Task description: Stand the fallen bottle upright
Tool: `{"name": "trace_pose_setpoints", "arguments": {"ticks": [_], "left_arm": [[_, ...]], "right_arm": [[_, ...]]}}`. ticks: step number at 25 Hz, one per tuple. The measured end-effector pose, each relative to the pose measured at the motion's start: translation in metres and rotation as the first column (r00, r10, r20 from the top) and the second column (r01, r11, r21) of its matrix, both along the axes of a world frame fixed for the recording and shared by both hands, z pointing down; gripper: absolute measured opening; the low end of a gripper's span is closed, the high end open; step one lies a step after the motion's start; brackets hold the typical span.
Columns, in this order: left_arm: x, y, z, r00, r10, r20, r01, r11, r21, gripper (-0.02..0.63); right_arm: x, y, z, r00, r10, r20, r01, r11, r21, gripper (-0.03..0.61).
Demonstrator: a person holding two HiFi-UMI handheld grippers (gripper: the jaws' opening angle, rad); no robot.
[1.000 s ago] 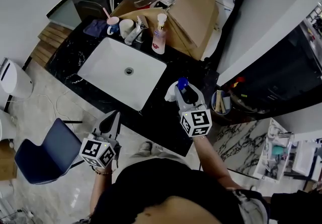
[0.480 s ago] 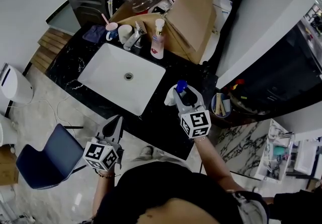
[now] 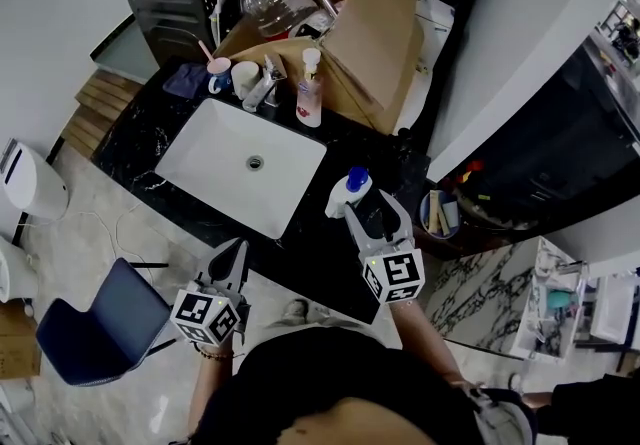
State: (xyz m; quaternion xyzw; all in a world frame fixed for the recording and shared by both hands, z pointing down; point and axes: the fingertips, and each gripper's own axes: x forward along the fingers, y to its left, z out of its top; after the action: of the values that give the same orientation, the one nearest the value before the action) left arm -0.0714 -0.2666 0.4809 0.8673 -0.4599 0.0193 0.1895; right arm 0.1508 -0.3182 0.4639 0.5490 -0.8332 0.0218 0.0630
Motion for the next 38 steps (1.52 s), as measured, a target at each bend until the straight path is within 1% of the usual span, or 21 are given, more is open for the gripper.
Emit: {"name": "trace_pose_setpoints", "arguments": {"ticks": [3,6,8,10,11,12,15,23,32,34,36,37,38], "left_arm": [[0.006,-0.002,0.005,1.000,0.015,-0.002,-0.015,1.000,-0.010,0.003],[0.018,-0.003,0.008,0.999,0.042,-0.014,-0.042,0.999,-0.019,0.003],[0.023,-0.004,0.006,0.999,0.046,-0.012,-0.046,0.999,-0.004,0.003],[0.025,-0.007,0.003,1.000,0.025,-0.011,-0.025,0.999,0.023,0.003],[0.026,-0.009,0.001,1.000,0.011,-0.016,-0.010,0.999,0.036,0.003],[0.026,-0.011,-0.001,1.000,-0.001,-0.023,0.002,0.999,0.046,0.003],[0.028,-0.013,-0.005,0.999,-0.012,-0.042,0.014,0.998,0.059,0.003],[0.037,-0.009,-0.002,0.999,0.007,-0.032,-0.006,0.998,0.059,0.003],[0.035,-0.012,-0.009,1.000,0.017,-0.026,-0.015,0.997,0.076,0.003],[0.033,-0.012,-0.012,1.000,0.007,0.004,-0.007,0.995,0.099,0.003],[0.032,-0.012,-0.015,0.998,-0.001,0.057,-0.006,0.991,0.135,0.003],[0.033,-0.012,-0.016,0.998,0.000,0.070,-0.010,0.989,0.147,0.003],[0.033,-0.012,-0.016,0.998,0.004,0.066,-0.014,0.989,0.150,0.003]], "right_arm": [[0.007,0.025,-0.003,1.000,0.029,-0.004,-0.029,1.000,0.000,0.217],[0.019,0.051,0.001,0.996,0.083,0.019,-0.082,0.996,-0.031,0.136],[0.028,0.063,0.009,0.990,0.140,0.006,-0.140,0.989,-0.057,0.086],[0.037,0.069,0.018,0.981,0.196,-0.011,-0.196,0.978,-0.072,0.033],[0.041,0.071,0.020,0.977,0.214,-0.004,-0.213,0.974,-0.078,0.013],[0.043,0.072,0.020,0.974,0.225,0.007,-0.224,0.971,-0.082,0.006],[0.046,0.078,0.016,0.972,0.233,0.024,-0.230,0.970,-0.077,0.006],[0.049,0.081,0.002,0.968,0.236,0.081,-0.232,0.971,-0.058,0.006],[0.046,0.079,-0.001,0.969,0.231,0.086,-0.226,0.972,-0.055,0.005],[0.046,0.079,-0.001,0.969,0.232,0.084,-0.228,0.972,-0.056,0.005],[0.046,0.077,0.000,0.969,0.235,0.081,-0.230,0.971,-0.057,0.005],[0.046,0.077,0.000,0.969,0.236,0.079,-0.232,0.971,-0.058,0.005],[0.046,0.077,0.000,0.969,0.236,0.076,-0.232,0.971,-0.060,0.005]]}}
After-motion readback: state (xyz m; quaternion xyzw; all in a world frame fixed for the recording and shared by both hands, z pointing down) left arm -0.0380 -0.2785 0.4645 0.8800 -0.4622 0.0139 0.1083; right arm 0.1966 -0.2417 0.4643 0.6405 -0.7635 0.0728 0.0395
